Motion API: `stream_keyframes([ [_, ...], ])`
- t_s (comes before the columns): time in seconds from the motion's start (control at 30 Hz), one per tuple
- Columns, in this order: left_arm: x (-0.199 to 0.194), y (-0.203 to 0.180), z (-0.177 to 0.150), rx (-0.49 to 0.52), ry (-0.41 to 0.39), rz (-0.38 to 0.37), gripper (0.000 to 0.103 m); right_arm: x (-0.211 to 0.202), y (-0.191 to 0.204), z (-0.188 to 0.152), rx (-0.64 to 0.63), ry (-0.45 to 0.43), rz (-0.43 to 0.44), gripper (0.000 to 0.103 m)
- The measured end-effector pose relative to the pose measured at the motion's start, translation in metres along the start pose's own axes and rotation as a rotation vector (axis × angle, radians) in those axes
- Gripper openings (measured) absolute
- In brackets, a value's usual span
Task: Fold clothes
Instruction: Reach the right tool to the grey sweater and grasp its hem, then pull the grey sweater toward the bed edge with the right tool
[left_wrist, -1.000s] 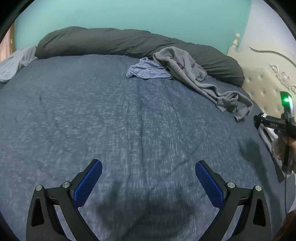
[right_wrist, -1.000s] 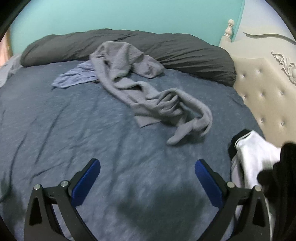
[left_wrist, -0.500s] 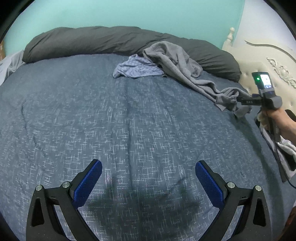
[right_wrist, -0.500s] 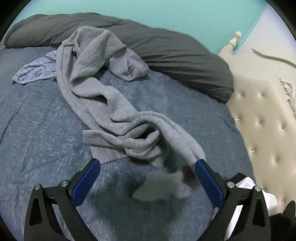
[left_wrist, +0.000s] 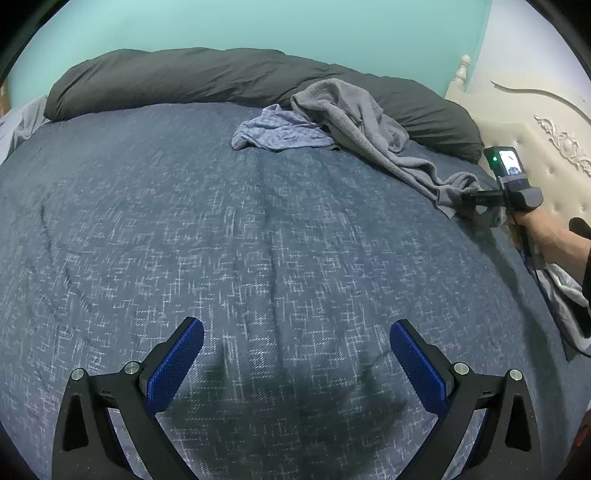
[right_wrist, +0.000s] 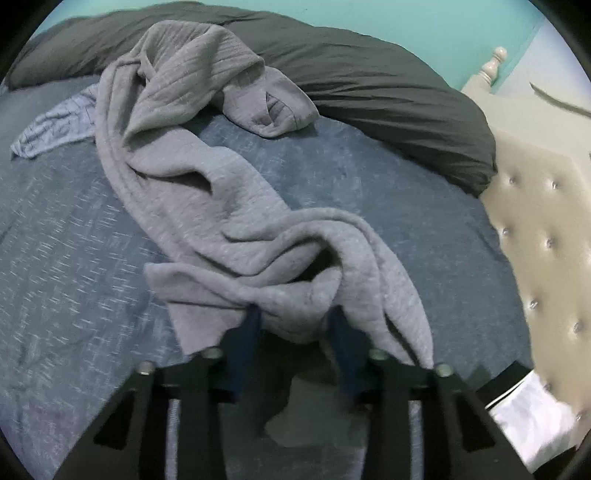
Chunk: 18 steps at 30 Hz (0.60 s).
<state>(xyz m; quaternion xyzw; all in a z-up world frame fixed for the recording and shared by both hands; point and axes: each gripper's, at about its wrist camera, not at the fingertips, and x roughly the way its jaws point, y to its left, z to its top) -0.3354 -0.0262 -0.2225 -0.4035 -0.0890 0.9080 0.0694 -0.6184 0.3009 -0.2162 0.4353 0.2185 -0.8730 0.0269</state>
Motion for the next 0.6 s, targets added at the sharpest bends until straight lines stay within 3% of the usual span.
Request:
stream_keyframes([
  [0.03,-0.002,0.001,-0.001,-0.003,-0.002,-0.002,0.103,-0.007,0.002,-0.002,-0.006,-0.016,0.007,0.021],
  [0.2,-0.015,0.007,-0.006,-0.022,-0.003,-0.006,0.103,-0.044,0.013,-0.016,-0.036,-0.101,0.042,0.014],
  [0.6,-0.093,0.034,-0.043,-0.094,-0.024,0.036,0.103,-0.215,0.101,-0.068,-0.145,-0.311,0.398,0.012],
])
